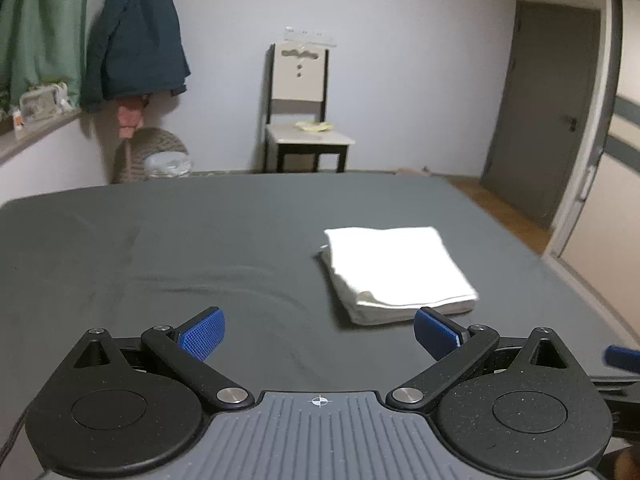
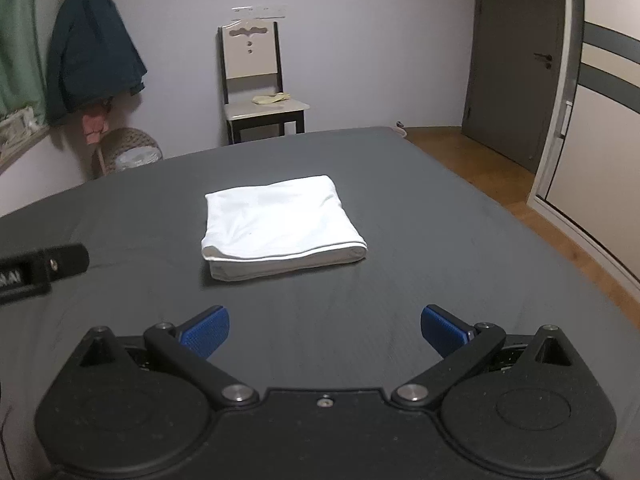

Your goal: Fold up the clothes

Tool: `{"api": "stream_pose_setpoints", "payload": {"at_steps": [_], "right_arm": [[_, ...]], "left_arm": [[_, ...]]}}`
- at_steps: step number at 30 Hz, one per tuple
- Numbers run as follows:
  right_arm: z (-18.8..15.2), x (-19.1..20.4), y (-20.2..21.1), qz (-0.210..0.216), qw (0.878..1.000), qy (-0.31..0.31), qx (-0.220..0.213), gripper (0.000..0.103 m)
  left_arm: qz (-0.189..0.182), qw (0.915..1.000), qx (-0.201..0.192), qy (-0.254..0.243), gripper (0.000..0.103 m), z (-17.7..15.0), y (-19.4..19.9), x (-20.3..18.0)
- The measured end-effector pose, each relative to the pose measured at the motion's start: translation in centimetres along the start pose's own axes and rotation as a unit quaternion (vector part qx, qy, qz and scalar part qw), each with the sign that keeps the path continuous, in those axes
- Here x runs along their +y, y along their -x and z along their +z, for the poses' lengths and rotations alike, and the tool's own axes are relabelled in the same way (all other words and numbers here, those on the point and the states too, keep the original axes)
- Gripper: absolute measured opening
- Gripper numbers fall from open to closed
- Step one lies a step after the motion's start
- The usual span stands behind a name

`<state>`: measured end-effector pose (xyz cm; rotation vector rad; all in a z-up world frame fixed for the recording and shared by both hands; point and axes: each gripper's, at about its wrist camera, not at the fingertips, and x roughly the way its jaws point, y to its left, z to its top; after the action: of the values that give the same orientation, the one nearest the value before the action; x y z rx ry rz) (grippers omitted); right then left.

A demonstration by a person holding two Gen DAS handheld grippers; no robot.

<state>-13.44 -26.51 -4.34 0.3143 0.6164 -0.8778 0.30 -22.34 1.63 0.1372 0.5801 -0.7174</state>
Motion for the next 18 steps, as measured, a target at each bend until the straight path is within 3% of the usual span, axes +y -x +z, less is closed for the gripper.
{"api": "stream_pose_setpoints", "payload": {"at_steps": [5,7,18], "right_arm": [[-0.2,0.5,-0.7,-0.010,1.000,0.000,0.008,0.103],[-0.2,0.8,-0.8,-0.009,1.000,0.006,0.010,0.103],[-0.2,0.1,-0.8,0.023,0.999,-0.024,0.021,0.103]], "left_arm": [[0.037,0.9944,0.052,-0.084,0.101,-0.6,-1.3,-1.7],[0.030,0.9903,0.072,-0.115,0.101,-0.8,-1.7,-2.2],[0.027,0.9938,0.072,-0.080,0.101,-1.2,-1.4,-1.4]]}}
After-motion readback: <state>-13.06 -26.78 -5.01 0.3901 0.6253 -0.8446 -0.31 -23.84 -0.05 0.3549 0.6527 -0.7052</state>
